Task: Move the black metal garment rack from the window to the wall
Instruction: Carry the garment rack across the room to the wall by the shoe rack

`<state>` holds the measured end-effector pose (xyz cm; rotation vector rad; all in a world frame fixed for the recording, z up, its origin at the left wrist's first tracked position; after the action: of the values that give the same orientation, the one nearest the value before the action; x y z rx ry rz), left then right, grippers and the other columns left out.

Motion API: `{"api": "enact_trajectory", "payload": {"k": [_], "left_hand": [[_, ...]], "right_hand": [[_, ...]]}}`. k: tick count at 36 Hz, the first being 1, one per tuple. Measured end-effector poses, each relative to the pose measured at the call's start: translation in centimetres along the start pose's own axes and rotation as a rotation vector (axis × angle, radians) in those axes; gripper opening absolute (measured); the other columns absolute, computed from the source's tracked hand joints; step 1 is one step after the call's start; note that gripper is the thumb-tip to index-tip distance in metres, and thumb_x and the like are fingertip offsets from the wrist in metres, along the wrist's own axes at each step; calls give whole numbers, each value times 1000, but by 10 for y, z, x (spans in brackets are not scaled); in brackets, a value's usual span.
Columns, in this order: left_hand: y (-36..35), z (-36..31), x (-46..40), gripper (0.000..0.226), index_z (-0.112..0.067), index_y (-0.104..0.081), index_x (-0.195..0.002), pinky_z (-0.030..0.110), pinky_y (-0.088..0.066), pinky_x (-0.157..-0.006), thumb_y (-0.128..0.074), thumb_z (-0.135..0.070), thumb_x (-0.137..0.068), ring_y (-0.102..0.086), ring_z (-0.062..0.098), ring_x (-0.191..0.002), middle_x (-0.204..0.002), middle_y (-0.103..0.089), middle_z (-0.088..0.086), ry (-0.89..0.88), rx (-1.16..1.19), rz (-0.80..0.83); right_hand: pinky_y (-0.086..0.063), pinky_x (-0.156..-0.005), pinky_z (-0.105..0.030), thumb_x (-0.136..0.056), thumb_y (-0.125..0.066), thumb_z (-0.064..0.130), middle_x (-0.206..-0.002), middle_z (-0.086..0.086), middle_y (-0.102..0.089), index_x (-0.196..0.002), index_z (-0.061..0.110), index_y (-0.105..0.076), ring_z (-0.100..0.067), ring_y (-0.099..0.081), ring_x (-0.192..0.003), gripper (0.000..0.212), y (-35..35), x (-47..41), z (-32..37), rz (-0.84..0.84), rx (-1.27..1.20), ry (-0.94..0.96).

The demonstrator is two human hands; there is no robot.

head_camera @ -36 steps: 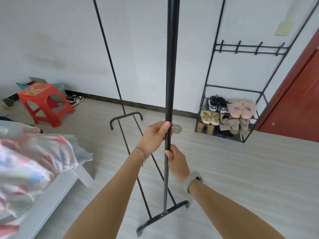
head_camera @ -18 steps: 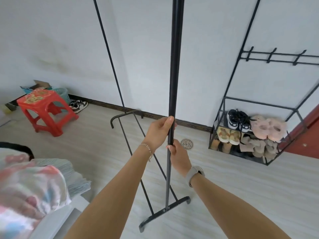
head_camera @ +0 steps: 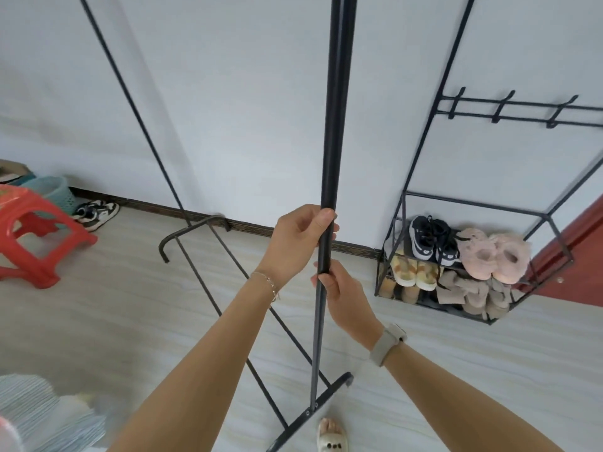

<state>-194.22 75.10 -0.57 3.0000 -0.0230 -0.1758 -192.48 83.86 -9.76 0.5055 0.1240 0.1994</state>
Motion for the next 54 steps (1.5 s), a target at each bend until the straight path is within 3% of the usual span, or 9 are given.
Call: {"api": "enact_trajectory", "payload": {"k": [7,10,17,27,31,36,43,50,54], "left_hand": [[-62,22,-68,13,-24,-62,-73,51,-51,-91,-54,-28,-84,-64,35,-93,-78,-69,-1,61,-60,126],[-65,26,-89,15,-23,-60,-70,49,-52,-90,-54,-25,-84,-65,29,-89,-77,-68,-2,72,-53,109],[-25,34,-126,15,-18,-61,-75,40,-55,-87,-52,-23,-85,-66,29,-91,-81,-69,2,75,-34,28],[87,52,-168,16,-19,-61,-82,30,-56,-82,-49,-28,-87,-67,23,-91,-83,-68,-1,84,-52,-144],[132,64,-195,17,-22,-62,-82,35,-55,-87,-49,-32,-87,-67,19,-91,-84,-68,-3,92,-61,-166],[185,76,-242,16,-26,-62,-80,41,-54,-89,-50,-31,-87,-66,23,-94,-86,-68,0,71,-69,-138],[234,89,-319,14,-25,-64,-81,37,-54,-88,-51,-27,-86,-65,23,-98,-87,-69,1,102,-54,-42],[241,95,-398,14,-24,-64,-76,41,-54,-88,-54,-23,-85,-64,29,-97,-87,-68,7,125,-21,-35],[232,98,-449,14,-25,-65,-73,42,-54,-89,-55,-25,-83,-64,31,-96,-88,-68,11,127,-21,-32]], "right_hand": [[-48,-76,-43,-95,-34,15,-91,-5,-64,-111,11,-49,-41,-60,-88,23,53,-43,-50,-18,-9,-134],[-48,-80,-43,-95,-33,15,-101,-15,-67,-109,11,-50,-38,-60,-93,22,58,-63,-58,-15,-30,-170],[-51,-83,-53,-95,-33,18,-103,-12,-67,-113,11,-47,-38,-63,-90,24,33,-115,-49,61,-19,-143],[-48,-83,-50,-94,-34,17,-100,-25,-65,-109,11,-49,-43,-59,-93,23,-52,-200,-3,195,-23,-73],[-48,-85,-50,-94,-34,18,-101,-24,-64,-105,12,-50,-41,-59,-94,21,-86,-241,12,212,-23,-65],[-44,-63,-34,-95,-33,19,-96,-27,-63,-103,10,-50,-32,-53,-69,21,-123,-299,27,170,-33,-60],[-46,-89,-51,-95,-33,16,-104,-26,-63,-108,9,-51,-42,-57,-98,24,-154,-377,37,77,-92,-137],[-46,-92,-46,-94,-33,15,-109,-21,-62,-110,8,-51,-37,-57,-102,25,-147,-452,25,3,-138,-190],[-47,-89,-40,-95,-32,14,-100,-16,-63,-111,9,-51,-35,-58,-98,26,-130,-501,10,-19,-150,-189]]}}
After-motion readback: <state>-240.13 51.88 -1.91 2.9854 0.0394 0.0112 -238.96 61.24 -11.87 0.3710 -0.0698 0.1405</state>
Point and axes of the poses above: each hand's wrist, its own x-axis away from the middle knuckle, its own y-axis out of the back of the hand, z = x × y, the point moved 9 cm from there along -x, towards the middle knuckle
